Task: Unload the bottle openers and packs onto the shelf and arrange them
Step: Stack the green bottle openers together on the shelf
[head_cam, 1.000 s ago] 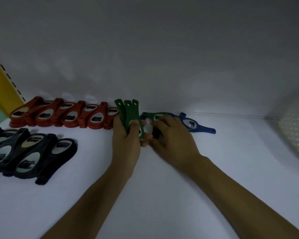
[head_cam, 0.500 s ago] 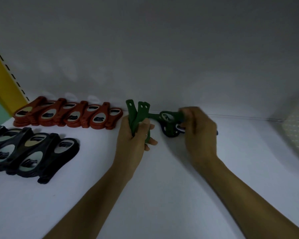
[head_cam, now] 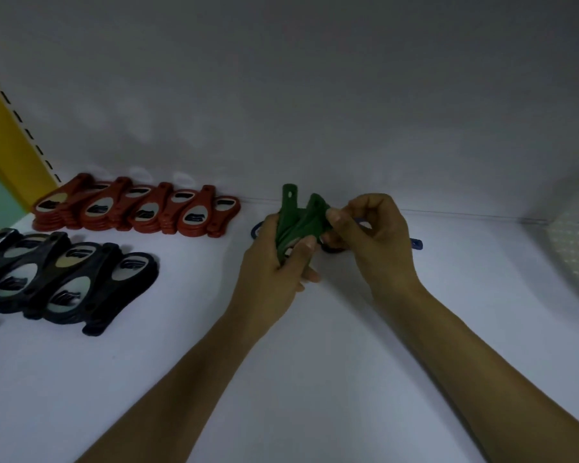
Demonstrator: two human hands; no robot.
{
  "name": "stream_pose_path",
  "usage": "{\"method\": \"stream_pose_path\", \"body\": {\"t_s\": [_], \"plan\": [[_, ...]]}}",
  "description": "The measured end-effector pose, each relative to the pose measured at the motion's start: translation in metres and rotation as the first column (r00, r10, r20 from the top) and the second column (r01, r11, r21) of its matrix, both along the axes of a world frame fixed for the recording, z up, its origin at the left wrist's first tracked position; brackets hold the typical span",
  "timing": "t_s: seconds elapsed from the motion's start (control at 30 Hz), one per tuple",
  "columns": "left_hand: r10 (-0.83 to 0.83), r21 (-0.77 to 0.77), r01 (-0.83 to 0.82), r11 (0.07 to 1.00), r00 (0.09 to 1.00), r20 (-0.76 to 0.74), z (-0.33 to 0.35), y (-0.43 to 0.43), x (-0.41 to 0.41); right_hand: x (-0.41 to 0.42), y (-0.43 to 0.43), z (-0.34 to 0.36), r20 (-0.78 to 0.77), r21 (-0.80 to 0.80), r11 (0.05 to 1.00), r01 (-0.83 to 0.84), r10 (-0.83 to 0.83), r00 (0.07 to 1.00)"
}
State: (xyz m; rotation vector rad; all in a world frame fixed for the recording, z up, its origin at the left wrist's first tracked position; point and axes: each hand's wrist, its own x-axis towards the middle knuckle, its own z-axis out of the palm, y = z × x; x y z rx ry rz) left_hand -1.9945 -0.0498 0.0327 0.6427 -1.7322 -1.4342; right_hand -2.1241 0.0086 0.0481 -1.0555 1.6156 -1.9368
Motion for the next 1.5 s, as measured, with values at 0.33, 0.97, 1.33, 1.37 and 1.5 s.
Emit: {"method": "stream_pose_path", "body": {"t_s": [0.33,0.97,1.33,1.37,1.5], "plan": [[0.096,0.143,-0.086,0.986,0.993,-0.065,0.001,-0.006,0.001,-0.016,0.000,-0.015,-0.848,0.350,0.857,0.377,0.119,0.517],[0.026,0.059,-0.021,0.998,0.996,-0.089,-0.003,-0.009,-0.001,-0.007,0.000,0.000,0.181,0.044,0.989,-0.138,0.128,0.975],[0.200,0.319,-0.105,0.942,0.938,-0.282,0.002,-0.016,0.000,-0.025,-0.045,-0.005,-0.789,0.489,0.812,0.320,0.254,0.560],[0.189,0.308,-0.099,0.946,0.942,-0.276,0.002,-0.016,0.000,-0.025,-0.051,-0.005,-0.815,0.508,0.784,0.357,0.303,0.493],[0.176,0.320,-0.078,0.944,0.941,-0.290,0.003,-0.016,0.002,-0.025,-0.067,0.000,-0.898,0.434,0.762,0.482,0.320,0.303]]}}
